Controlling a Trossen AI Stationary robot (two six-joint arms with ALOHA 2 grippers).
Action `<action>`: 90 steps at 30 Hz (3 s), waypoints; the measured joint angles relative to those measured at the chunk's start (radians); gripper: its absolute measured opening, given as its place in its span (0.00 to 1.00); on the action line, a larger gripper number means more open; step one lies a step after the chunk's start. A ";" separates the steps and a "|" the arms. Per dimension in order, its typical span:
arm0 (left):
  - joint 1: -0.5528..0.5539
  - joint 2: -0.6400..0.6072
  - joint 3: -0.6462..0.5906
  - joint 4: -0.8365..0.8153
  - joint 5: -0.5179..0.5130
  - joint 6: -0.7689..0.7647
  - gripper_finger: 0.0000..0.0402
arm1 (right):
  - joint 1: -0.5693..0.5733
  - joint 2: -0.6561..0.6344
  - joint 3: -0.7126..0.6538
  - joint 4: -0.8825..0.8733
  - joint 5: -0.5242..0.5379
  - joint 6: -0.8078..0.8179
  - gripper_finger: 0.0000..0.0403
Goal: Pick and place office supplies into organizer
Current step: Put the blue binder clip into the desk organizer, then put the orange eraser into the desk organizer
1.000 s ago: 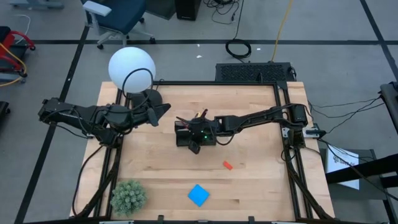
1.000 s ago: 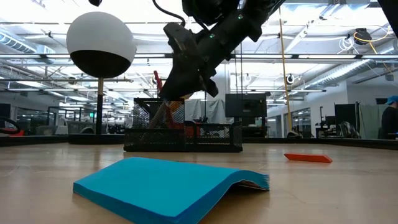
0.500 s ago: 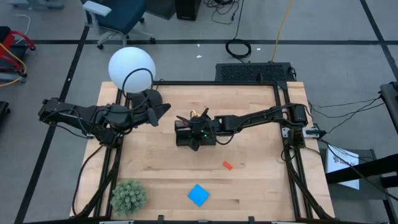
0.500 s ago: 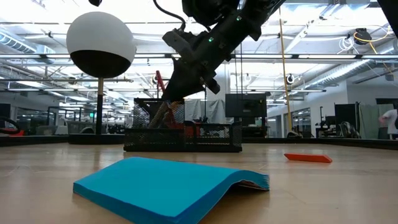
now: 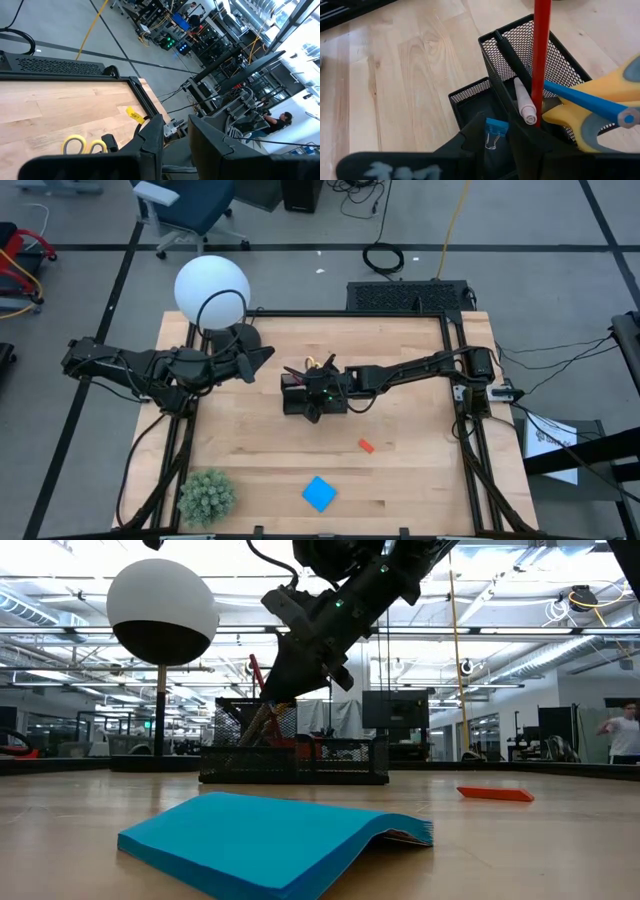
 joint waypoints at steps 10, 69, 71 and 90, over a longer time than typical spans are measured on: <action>0.000 0.000 0.000 0.000 0.000 0.000 0.20 | 0.006 0.000 0.000 0.000 0.004 0.000 0.21; 0.000 0.000 0.000 0.000 0.000 0.000 0.20 | 0.289 -0.181 0.001 -0.816 -0.006 0.670 0.32; 0.000 0.000 0.000 0.000 0.000 0.000 0.20 | 0.291 -0.180 0.001 -0.815 -0.009 0.692 0.32; 0.000 0.000 0.000 0.000 0.000 0.000 0.20 | 0.293 -0.180 0.001 -0.816 -0.034 0.877 0.32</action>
